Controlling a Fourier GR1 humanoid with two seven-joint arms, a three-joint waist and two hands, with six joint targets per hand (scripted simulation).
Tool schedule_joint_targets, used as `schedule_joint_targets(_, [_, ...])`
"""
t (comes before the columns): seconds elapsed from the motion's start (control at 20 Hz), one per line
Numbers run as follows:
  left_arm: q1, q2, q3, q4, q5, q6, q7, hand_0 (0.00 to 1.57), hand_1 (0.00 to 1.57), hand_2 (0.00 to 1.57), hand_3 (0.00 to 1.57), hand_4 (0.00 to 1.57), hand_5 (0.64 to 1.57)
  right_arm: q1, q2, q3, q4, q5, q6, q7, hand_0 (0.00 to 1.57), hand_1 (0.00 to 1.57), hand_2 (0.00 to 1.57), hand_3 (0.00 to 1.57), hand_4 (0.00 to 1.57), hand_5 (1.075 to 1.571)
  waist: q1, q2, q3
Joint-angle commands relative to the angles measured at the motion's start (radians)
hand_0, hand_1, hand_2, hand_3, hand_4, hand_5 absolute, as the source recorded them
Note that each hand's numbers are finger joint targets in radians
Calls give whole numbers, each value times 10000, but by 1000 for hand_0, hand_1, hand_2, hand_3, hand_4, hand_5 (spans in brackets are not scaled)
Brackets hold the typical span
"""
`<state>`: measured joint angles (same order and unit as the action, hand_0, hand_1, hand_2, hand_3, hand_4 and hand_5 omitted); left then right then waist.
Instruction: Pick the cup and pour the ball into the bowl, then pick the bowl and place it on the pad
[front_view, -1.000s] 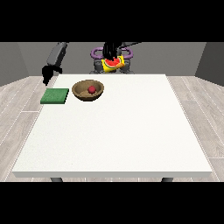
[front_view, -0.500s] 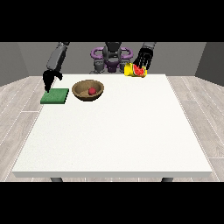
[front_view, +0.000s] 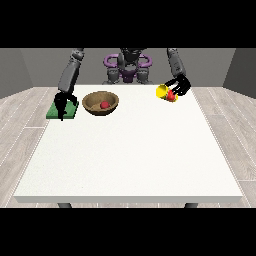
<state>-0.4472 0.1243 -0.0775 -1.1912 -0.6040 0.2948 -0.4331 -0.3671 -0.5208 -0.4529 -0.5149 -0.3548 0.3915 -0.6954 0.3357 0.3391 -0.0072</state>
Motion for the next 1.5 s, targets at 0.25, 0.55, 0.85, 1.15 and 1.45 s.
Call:
schedule_joint_targets(0.25, [-220,-98,1521,1435,3384,-2346,-2001,0,0,0,0,0,642,-843,1,64,-939,-300,86,366,0,0,0,0,0,1569,-605,1392,50])
schedule_joint_targets(0.55, [-19,283,1719,1516,3646,-2918,-2178,0,0,0,0,0,654,-1176,1262,559,-607,8,-862,702,0,0,0,0,0,1569,-652,769,70])
schedule_joint_targets(0.85, [268,-305,1777,2193,3550,-2312,-1183,0,0,0,0,0,683,-1111,1738,809,-705,-185,-561,1797,0,0,0,0,0,1571,-1729,-1100,59])
schedule_joint_targets(1.15, [1456,217,2417,3519,4005,-2682,-2504,0,0,0,0,0,688,-826,2620,1548,-1431,70,-1451,2865,0,0,0,0,0,1570,-2617,-2317,69])
schedule_joint_targets(1.45, [1285,551,1936,2069,3980,-3409,-1104,0,0,0,0,0,690,-383,3279,1598,-195,304,-1523,1685,0,0,0,0,0,1571,-1883,-2270,82])
